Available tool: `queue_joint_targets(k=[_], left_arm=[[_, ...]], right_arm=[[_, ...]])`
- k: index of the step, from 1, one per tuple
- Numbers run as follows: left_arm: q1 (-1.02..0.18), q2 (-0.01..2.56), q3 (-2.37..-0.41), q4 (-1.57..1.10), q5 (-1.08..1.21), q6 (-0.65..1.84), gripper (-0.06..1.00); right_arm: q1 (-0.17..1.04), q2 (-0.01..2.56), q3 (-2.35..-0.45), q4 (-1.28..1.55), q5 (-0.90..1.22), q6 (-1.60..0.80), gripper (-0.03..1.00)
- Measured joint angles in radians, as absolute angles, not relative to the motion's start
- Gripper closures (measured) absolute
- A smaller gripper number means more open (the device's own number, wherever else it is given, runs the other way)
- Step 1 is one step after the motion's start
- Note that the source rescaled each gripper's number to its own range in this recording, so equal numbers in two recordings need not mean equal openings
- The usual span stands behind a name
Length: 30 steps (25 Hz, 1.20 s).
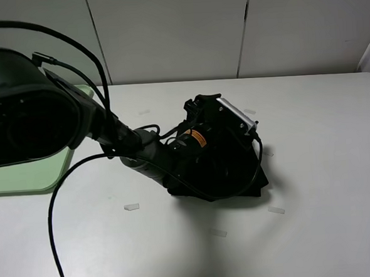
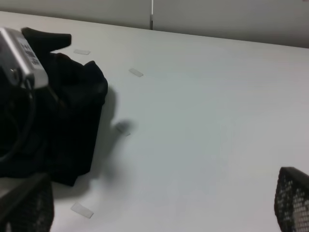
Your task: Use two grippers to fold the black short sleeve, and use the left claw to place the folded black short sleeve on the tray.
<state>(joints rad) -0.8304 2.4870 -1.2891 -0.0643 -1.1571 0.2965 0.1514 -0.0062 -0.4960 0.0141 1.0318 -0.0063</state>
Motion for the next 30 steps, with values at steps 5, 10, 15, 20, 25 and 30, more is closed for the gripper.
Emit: queue_joint_targets(k=[5,10,15,20,25,30], left_arm=[[-0.83,2.533,-1.34,-0.048,-1.15,0.297,-0.03],[-0.83,2.57,-1.357,0.027,-1.154,0.297,-0.03],[-0.83,2.569,-1.358,0.017,-1.168,0.297,-0.03],[-0.83,2.457,-1.337,-0.072,-1.144,0.297,-0.03],[-0.824,2.226,-1.248,-0.192,-1.011,0.26,-0.03],[-0.752,1.977,-1.111,-0.251,-0.656,0.126,-0.03]], right_arm=[[0.151,-0.006,-0.496,0.014,1.032,-0.006,-0.03],[0.151,-0.006,-0.496,0.014,1.032,-0.006,-0.03],[0.151,-0.006,-0.496,0.014,1.032,-0.006,-0.03],[0.151,-0.006,-0.496,0.014,1.032,-0.006,-0.03],[0.151,-0.006,-0.496,0.014,1.032,-0.006,-0.03],[0.151,-0.006,-0.496,0.014,1.032,-0.006,-0.03]])
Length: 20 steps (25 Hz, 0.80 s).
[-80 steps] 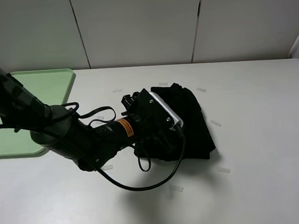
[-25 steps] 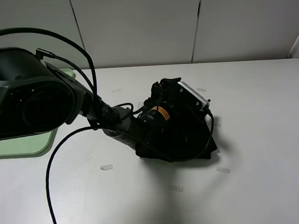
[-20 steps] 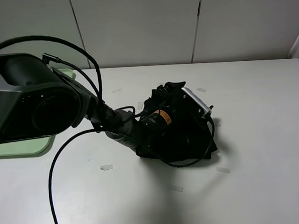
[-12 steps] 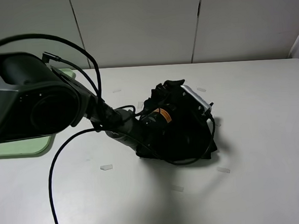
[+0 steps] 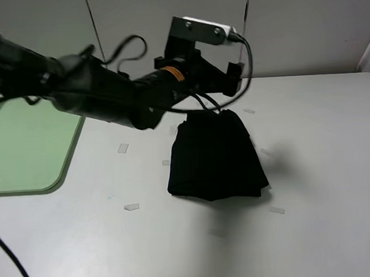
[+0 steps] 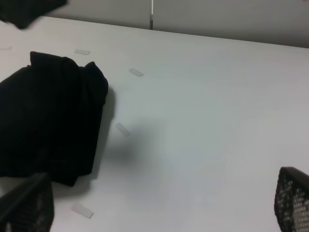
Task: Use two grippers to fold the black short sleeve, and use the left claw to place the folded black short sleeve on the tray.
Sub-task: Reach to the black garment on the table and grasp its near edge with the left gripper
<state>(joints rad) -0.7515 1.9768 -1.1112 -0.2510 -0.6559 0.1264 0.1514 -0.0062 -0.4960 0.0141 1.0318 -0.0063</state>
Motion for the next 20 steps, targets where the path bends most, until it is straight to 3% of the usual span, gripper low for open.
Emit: queue_joint_targets(k=[10,15,20], left_arm=[[-0.581,1.709,-0.976,-0.284,0.061,-0.076,0.03],[-0.538,1.709,-0.972,-0.389,0.25,0.0,0.07],[-0.528,1.709,-0.972,-0.451,0.301,0.12,0.07]], right_arm=[[0.151,-0.006,-0.496,0.014,1.032,-0.006,-0.03],[0.151,-0.006,-0.496,0.014,1.032,-0.006,-0.03],[0.151,-0.006,-0.496,0.014,1.032,-0.006,-0.03]])
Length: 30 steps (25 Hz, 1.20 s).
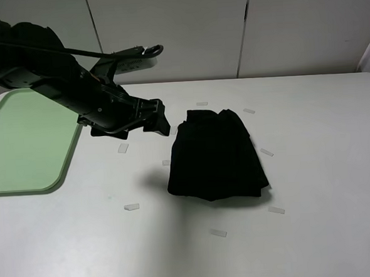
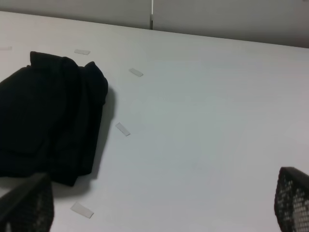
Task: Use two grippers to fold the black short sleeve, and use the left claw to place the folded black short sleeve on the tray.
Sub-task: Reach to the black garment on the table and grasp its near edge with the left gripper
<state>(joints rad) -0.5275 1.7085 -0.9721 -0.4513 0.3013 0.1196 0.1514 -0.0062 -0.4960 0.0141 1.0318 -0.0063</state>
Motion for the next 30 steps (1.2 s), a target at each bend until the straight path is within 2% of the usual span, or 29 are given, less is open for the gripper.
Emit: queue_joint_targets(k=[15,21,30], left_arm=[[-0.528,1.709,-0.972,-0.442,0.355,0.143,0.08],[-0.528,1.709,-0.972,-0.409,0.243,0.201,-0.04],[-0.485,1.709,-0.873,-0.618,0.128,0.252,-0.06]], right_arm=[[0.151,-0.006,-0.496,0.015,1.032,-0.005,-0.03],[0.151,-0.006,-0.496,0.015,1.032,-0.005,-0.03],[0.151,-0.006,-0.496,0.015,1.032,-0.005,-0.03]])
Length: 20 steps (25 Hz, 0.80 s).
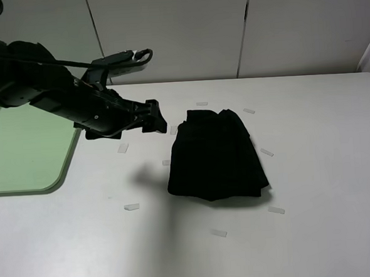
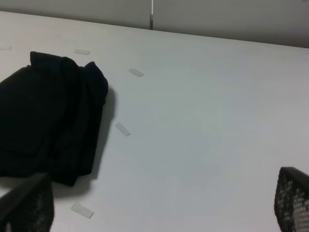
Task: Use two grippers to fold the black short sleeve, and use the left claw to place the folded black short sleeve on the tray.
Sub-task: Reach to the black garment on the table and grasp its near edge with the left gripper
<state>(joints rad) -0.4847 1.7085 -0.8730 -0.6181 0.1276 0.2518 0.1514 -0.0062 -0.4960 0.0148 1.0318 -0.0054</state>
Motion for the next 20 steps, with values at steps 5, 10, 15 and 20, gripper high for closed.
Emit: queue_joint_targets(k=[5,10,15,20], left_arm=[[-0.441,1.709,-0.85,-0.755,0.174,0.416,-0.06],[-0.426,1.727,-0.85,-1.045,0.303,0.69,-0.06],[-0.426,1.818,-0.85,-1.348,0.378,0.985,-0.06],[-0.426,1.89,-0.85,-1.471,0.383,1.088,-0.06]], right_arm=[[0.151,-0.006,-0.496,0.015,1.032,-0.005,-0.03],[0.151,-0.006,-0.496,0.015,1.032,-0.005,-0.03],[0.151,-0.006,-0.496,0.015,1.032,-0.005,-0.03],[0.151,-0.006,-0.496,0.015,1.032,-0.005,-0.03]])
